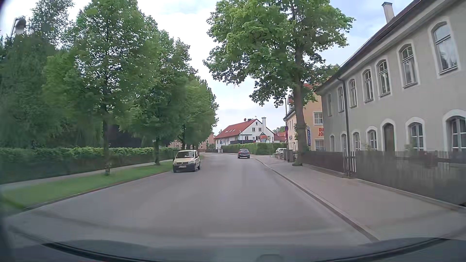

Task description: Follow the waypoints while adhering to traffic rules and regulations

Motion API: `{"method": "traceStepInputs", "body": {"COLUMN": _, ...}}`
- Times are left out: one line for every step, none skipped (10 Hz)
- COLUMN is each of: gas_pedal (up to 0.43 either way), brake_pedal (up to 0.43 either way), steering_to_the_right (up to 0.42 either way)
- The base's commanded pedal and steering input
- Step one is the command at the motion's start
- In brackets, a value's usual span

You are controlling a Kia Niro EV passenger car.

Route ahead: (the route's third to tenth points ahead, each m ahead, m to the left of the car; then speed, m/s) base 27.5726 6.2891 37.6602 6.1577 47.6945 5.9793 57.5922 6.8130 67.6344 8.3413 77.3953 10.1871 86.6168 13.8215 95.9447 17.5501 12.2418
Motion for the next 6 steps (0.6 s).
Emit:
{"method": "traceStepInputs", "body": {"gas_pedal": 0.138, "brake_pedal": 0.0, "steering_to_the_right": -0.008}}
{"method": "traceStepInputs", "body": {"gas_pedal": 0.138, "brake_pedal": 0.0, "steering_to_the_right": -0.007}}
{"method": "traceStepInputs", "body": {"gas_pedal": 0.138, "brake_pedal": 0.0, "steering_to_the_right": -0.005}}
{"method": "traceStepInputs", "body": {"gas_pedal": 0.138, "brake_pedal": 0.0, "steering_to_the_right": -0.004}}
{"method": "traceStepInputs", "body": {"gas_pedal": 0.138, "brake_pedal": 0.0, "steering_to_the_right": -0.004}}
{"method": "traceStepInputs", "body": {"gas_pedal": 0.138, "brake_pedal": 0.0, "steering_to_the_right": -0.004}}
